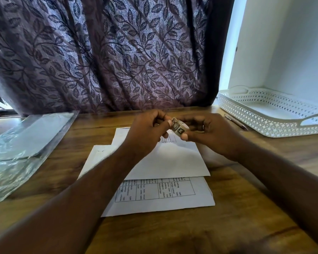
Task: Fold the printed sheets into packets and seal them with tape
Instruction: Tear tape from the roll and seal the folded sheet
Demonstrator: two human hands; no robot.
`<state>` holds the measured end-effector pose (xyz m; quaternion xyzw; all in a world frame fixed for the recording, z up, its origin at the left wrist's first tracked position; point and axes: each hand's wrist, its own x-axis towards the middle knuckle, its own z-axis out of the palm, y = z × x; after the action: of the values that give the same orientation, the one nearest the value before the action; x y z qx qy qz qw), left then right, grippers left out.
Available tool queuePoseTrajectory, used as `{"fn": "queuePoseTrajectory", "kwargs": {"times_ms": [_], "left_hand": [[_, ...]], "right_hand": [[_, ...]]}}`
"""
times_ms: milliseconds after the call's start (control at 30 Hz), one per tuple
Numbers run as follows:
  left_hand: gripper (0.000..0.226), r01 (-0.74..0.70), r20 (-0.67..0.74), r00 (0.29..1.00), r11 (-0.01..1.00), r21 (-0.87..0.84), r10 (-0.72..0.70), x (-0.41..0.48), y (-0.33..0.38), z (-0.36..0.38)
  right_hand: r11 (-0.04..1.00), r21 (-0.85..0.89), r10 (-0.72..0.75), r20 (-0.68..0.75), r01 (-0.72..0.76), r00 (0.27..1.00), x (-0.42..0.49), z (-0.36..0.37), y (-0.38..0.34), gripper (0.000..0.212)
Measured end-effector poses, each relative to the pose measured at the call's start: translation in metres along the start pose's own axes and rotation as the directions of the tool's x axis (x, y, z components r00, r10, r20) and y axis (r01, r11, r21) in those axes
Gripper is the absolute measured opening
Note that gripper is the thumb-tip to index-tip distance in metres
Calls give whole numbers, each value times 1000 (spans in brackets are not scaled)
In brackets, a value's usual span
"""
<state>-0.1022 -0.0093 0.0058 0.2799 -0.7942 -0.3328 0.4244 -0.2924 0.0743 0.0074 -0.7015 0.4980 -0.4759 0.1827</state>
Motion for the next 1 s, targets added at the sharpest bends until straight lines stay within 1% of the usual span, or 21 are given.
{"fn": "queuePoseTrajectory", "kwargs": {"times_ms": [100, 167, 267, 333, 467, 500, 567, 633, 767, 867, 1000], "left_hand": [[5, 8, 7, 1000, 999, -36, -8, 0, 1, -1], [6, -4, 10, 1000, 1000, -17, 5, 0, 0, -1], [6, -7, 13, 1000, 1000, 21, 7, 0, -1, 1], [7, 0, 0, 1000, 999, 40, 0, 1, -3, 3], [17, 7, -57, 998, 997, 71, -3, 2, -4, 9], [19, 11, -62, 998, 997, 76, -6, 2, -4, 12], [21, 21, -71, 997, 997, 69, -16, 1, -4, 15], [21, 31, -83, 996, 998, 52, -27, 1, -5, 18], [16, 76, -88, 993, 997, 33, -73, 3, -7, 20], [14, 99, -105, 990, 995, 10, -97, 3, -6, 21], [12, 122, -105, 986, 991, -56, -127, 1, -3, 22]], "right_hand": [[1000, 23, 5, 22, -6, 1000, -1, -2, -1, 49], [1000, 3, 11, 19, -11, 1000, -1, -3, -1, 48], [996, -88, 16, 8, -15, 1000, -1, -2, -1, 35], [990, -133, 39, -19, -41, 999, 1, 0, 0, 32], [964, -249, 70, -96, -92, 993, 3, 2, 4, 46], [956, -277, 74, -104, -100, 992, 3, 2, 5, 46], [944, -306, 91, -115, -122, 989, 2, 0, 5, 39], [940, -307, 113, -127, -147, 986, 1, -2, 5, 33], [924, -340, 130, -154, -177, 979, 1, -1, 5, 31], [939, -288, 150, -156, -190, 976, 2, 0, 5, 30], [940, -269, 164, -180, -209, 970, 2, 2, 7, 30]]}}
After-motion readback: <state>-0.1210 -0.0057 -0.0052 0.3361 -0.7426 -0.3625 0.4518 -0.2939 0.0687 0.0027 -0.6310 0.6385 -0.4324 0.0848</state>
